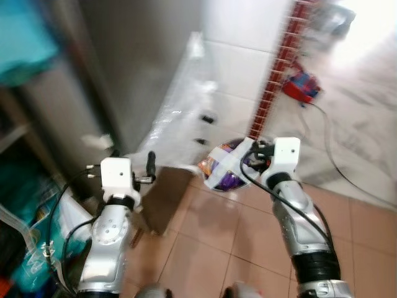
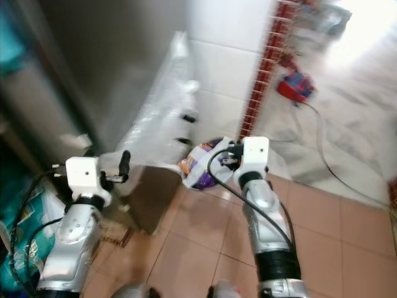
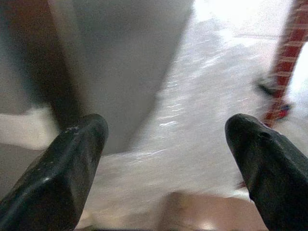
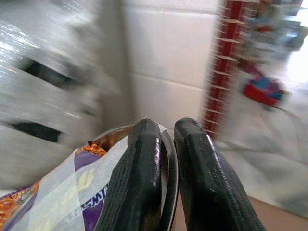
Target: Restocking fridge
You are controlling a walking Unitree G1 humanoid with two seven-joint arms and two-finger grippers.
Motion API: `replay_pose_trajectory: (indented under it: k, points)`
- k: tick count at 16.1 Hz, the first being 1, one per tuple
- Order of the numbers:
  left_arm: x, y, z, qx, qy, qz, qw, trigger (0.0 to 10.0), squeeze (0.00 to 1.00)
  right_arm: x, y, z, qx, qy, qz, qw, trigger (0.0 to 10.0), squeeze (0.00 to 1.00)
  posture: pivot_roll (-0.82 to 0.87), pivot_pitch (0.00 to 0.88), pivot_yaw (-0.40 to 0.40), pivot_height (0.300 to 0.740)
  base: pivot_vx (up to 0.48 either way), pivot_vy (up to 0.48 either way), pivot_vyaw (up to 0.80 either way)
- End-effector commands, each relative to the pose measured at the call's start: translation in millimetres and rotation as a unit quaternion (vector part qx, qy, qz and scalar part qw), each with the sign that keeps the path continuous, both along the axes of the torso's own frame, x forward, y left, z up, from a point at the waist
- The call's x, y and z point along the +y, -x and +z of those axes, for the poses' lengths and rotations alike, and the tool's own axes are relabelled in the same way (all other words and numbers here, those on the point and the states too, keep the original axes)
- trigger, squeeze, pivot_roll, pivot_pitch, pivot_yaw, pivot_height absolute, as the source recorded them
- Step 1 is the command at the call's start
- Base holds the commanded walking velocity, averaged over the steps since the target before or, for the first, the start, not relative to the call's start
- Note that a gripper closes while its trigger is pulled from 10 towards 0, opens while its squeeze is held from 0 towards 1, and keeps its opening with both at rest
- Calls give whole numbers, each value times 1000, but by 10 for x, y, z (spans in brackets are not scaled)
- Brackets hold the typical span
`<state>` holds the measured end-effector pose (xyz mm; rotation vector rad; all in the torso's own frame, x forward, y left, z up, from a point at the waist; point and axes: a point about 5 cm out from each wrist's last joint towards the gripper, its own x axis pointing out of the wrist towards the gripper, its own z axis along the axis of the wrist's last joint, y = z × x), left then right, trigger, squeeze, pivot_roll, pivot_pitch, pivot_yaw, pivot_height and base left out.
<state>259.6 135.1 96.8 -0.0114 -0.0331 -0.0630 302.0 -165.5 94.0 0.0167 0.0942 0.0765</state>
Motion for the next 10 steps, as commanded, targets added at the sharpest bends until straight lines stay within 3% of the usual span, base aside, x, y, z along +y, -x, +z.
replay_pose_trajectory:
  k: [1, 3, 4, 5, 10]
  points:
    - [22, 35, -51, 10, -8, -1, 1000, 10000, 0, -10, -22, 60, -14, -3, -6, 1000, 10000, 0, 72, 0, -27, 740, 0, 0, 0]
    - [21, 27, -48, 10, -10, -1, 1000, 10000, 0, -7, -25, 63, -14, -3, -6, 1000, 10000, 0, 71, 0, -26, 740, 0, 0, 0]
    - [11, 21, -53, 13, 6, -3, 1000, 10000, 0, -7, -25, 62, -14, -3, -7, 1000, 10000, 0, 71, 0, -26, 740, 0, 454, 0]
    - [17, 21, -41, 9, -5, 0, 1000, 10000, 0, -5, -20, 59, -14, -3, -7, 1000, 10000, 0, 72, 0, -24, 740, 0, 454, 0]
    - [22, 36, -28, 5, -10, 3, 1000, 10000, 0, -1, 9, 32, -10, -3, -9, 1000, 10000, 0, 75, 2, -22, 740, 0, 0, 0]
